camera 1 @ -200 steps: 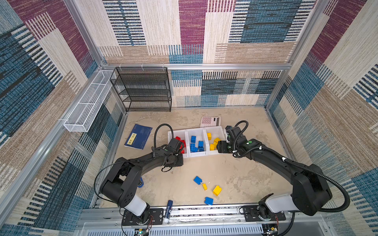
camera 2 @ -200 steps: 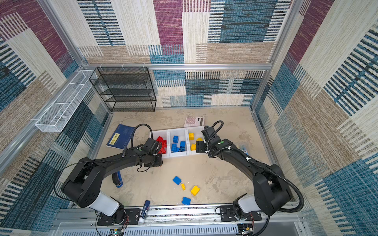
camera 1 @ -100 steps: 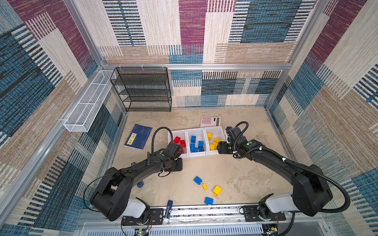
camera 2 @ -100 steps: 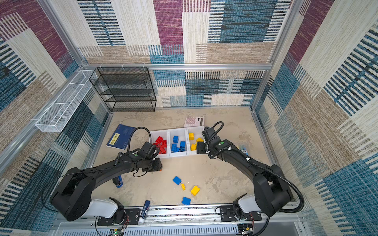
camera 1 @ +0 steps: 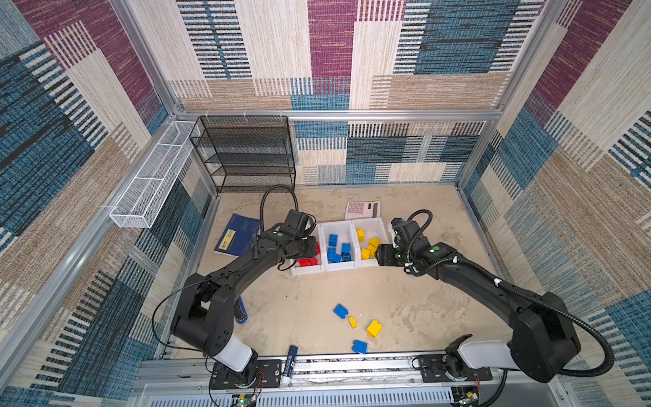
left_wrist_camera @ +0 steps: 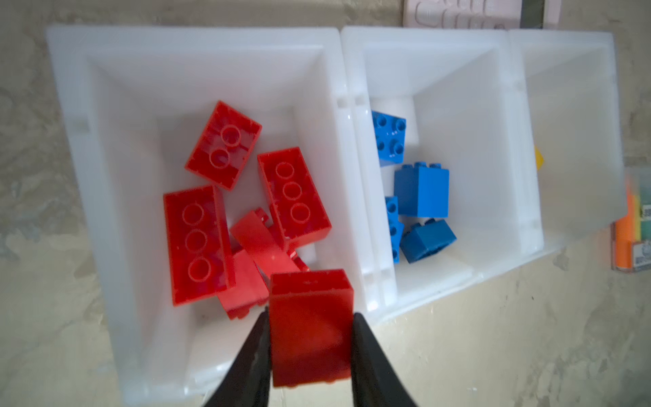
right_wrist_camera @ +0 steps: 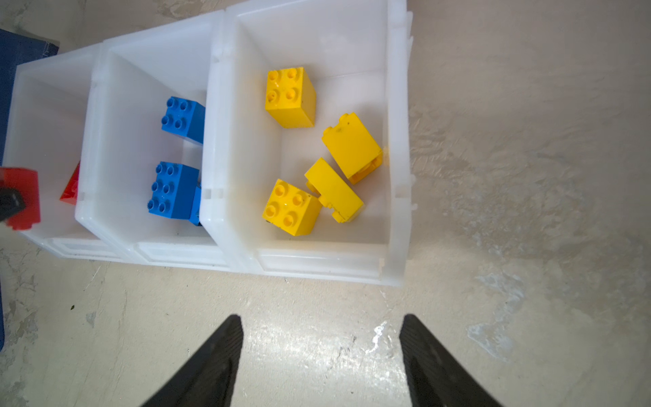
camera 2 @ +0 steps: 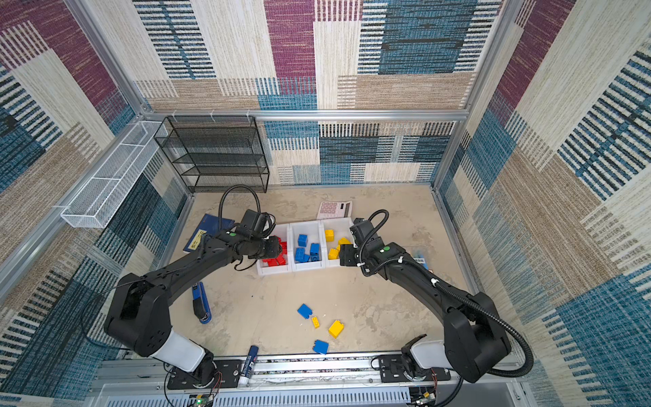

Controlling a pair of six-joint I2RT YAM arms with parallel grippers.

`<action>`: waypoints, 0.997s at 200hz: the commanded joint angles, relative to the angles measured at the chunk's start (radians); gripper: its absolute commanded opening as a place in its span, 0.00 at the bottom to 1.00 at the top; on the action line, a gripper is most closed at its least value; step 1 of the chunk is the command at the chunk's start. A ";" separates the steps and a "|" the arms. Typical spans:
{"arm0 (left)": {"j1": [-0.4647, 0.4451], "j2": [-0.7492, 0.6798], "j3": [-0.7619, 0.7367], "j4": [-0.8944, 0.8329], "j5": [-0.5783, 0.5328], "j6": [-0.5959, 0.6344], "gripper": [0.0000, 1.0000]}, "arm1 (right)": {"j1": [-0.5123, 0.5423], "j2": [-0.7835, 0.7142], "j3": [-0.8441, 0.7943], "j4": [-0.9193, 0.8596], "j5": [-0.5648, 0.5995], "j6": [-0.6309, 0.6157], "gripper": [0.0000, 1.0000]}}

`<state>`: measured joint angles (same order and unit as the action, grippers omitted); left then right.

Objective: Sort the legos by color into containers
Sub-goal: 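Lift the red brick with the left gripper and drop it into the nearest compartment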

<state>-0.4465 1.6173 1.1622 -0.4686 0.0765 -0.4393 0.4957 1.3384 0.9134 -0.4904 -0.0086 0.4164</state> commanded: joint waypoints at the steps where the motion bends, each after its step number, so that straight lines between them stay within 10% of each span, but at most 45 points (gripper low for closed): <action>1: 0.015 0.051 0.045 -0.045 -0.027 0.036 0.48 | 0.013 -0.031 -0.016 -0.008 -0.023 0.022 0.73; 199: 0.193 -0.336 -0.344 -0.013 -0.013 -0.053 0.57 | 0.507 0.171 0.036 -0.024 -0.024 0.052 0.71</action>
<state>-0.2703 1.2938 0.8383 -0.4889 0.0368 -0.4717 0.9535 1.4677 0.9161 -0.5308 -0.0338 0.5224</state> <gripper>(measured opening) 0.572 0.712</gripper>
